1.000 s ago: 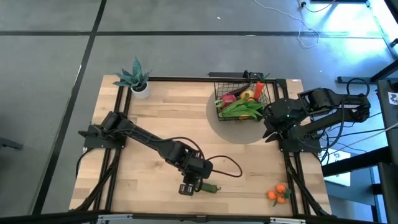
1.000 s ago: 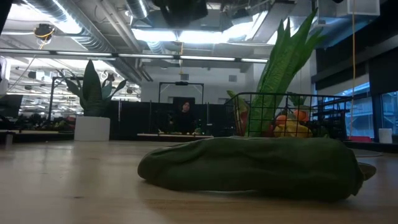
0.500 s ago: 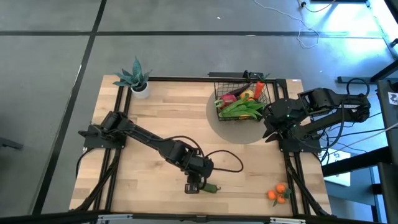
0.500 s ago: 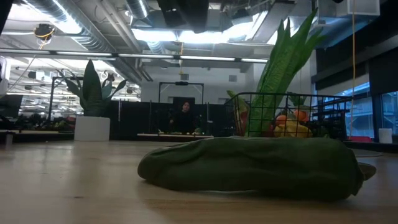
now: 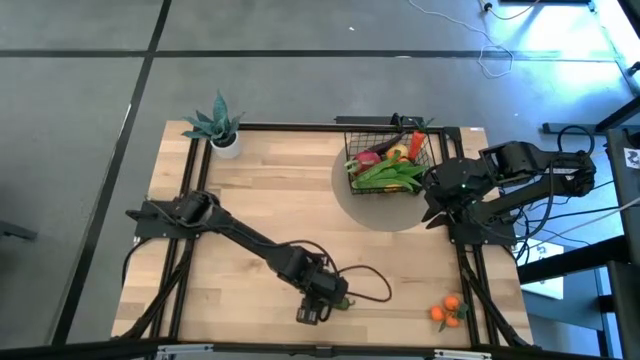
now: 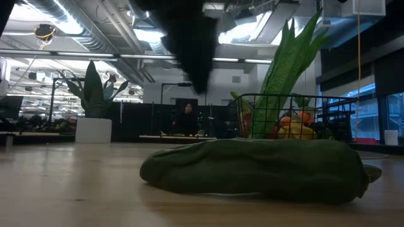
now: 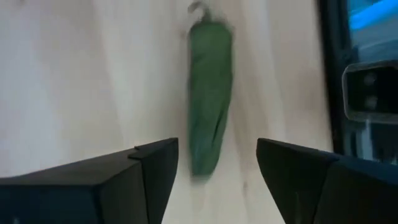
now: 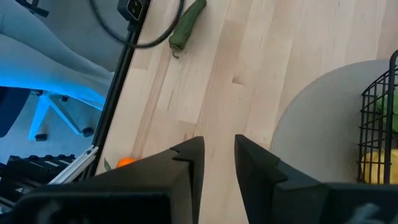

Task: Build produce basket
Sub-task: Put the chili pepper into the black wire basket

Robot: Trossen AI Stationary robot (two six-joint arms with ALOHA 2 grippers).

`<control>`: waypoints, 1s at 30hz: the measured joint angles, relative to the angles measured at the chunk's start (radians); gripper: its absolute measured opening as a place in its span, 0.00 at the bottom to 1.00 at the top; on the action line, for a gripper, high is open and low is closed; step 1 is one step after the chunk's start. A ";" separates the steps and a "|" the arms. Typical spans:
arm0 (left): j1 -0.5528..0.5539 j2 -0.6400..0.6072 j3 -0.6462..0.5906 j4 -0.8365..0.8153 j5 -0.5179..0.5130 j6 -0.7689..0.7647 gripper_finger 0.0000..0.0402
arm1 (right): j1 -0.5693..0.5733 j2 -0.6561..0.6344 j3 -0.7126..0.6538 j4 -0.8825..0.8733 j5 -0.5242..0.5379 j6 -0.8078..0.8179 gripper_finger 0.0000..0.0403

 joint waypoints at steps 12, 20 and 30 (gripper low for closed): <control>-0.004 0.045 0.002 0.072 0.005 0.072 0.51 | 0.000 0.001 0.000 0.006 0.000 0.001 0.19; 0.002 0.119 0.002 0.141 0.007 0.077 0.51 | 0.000 0.001 0.000 0.009 0.000 0.000 0.19; 0.003 0.160 0.002 0.178 -0.022 0.073 0.51 | 0.000 0.000 0.000 0.019 0.000 0.000 0.19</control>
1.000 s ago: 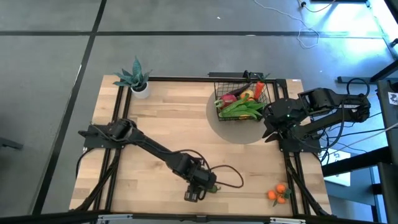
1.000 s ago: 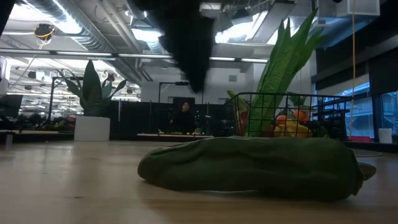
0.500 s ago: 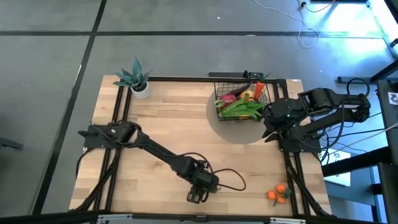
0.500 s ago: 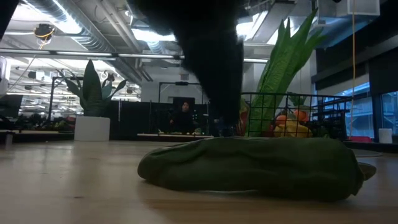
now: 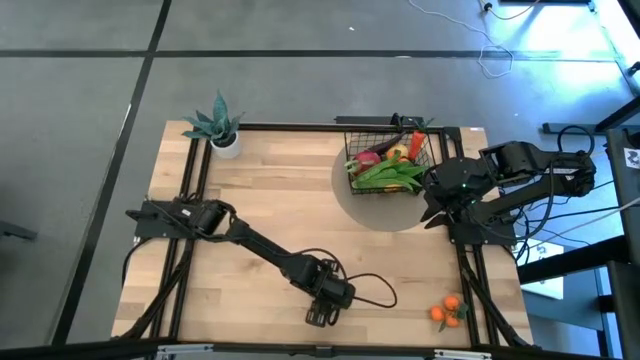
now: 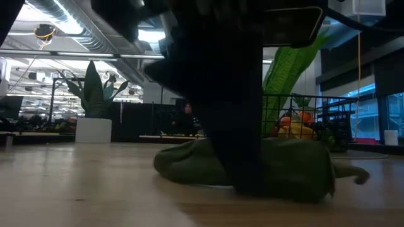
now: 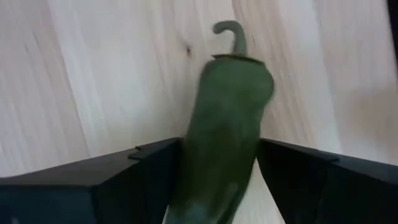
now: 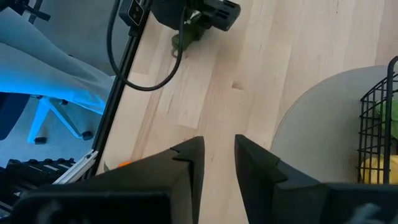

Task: Build produce basket
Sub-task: Put the chili pepper into the black wire basket

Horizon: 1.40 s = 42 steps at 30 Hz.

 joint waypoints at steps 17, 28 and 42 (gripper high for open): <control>-0.011 0.000 0.000 -0.021 -0.124 -0.021 0.24 | 0.000 0.000 0.000 0.016 0.000 0.002 0.19; 0.052 -0.081 -0.002 -0.081 -0.134 0.031 0.21 | 0.000 0.000 0.000 0.020 -0.001 0.001 0.19; 0.236 -0.390 -0.001 -0.132 -0.245 0.033 0.21 | 0.000 0.000 0.000 0.060 0.007 0.001 0.19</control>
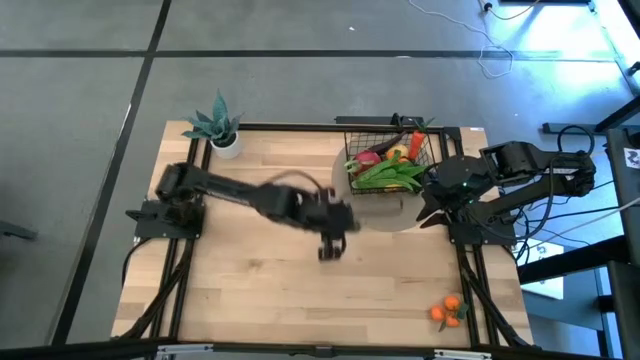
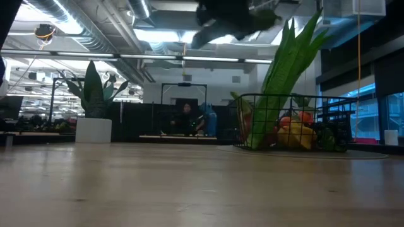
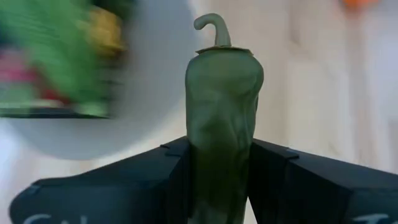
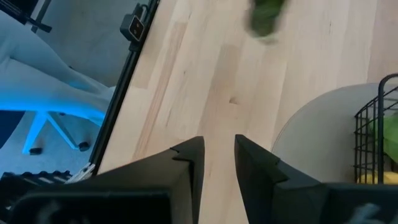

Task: Build produce basket
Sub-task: Put the chili pepper into the black wire basket

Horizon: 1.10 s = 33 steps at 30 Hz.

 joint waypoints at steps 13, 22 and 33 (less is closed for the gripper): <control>0.311 -0.058 0.002 0.342 -0.068 0.025 0.21 | -0.003 0.000 0.000 0.063 0.045 -0.077 0.19; 0.508 0.030 0.005 0.652 0.142 0.048 0.21 | -0.004 0.000 0.000 0.071 0.393 0.041 0.19; 0.617 0.222 0.001 0.804 0.381 0.033 0.21 | -0.004 -0.001 0.000 0.088 0.525 0.109 0.19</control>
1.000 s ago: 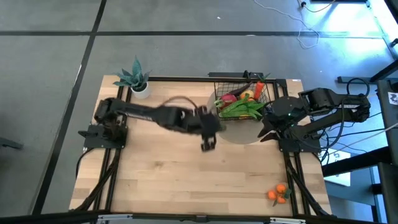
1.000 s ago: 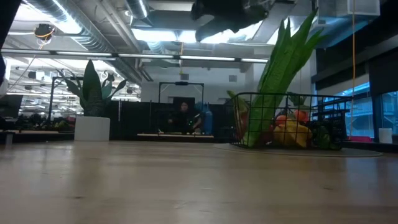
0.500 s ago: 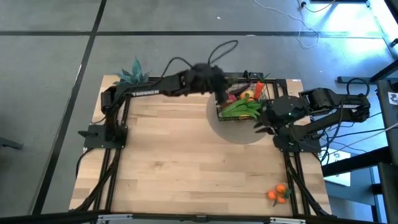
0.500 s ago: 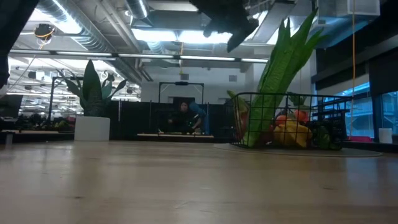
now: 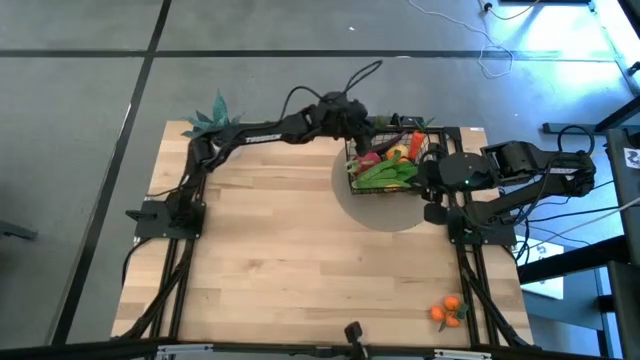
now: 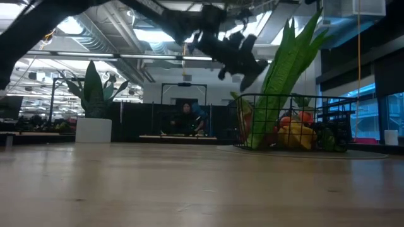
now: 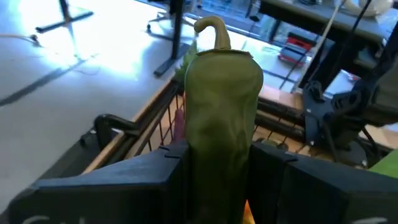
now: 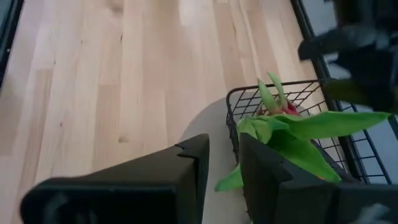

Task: Build produce basket
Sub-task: Put the chili pepper into the black wire basket

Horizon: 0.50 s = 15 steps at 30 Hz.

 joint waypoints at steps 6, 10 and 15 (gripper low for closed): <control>0.028 0.060 0.000 -0.006 0.055 -0.008 0.21 | 0.000 0.000 0.000 0.005 0.050 0.000 0.19; 0.034 0.085 0.000 -0.032 0.069 -0.011 0.21 | 0.000 0.000 0.000 0.006 0.052 0.000 0.19; 0.036 0.086 0.000 -0.112 0.061 -0.015 0.21 | 0.000 0.000 0.000 0.006 0.052 0.019 0.19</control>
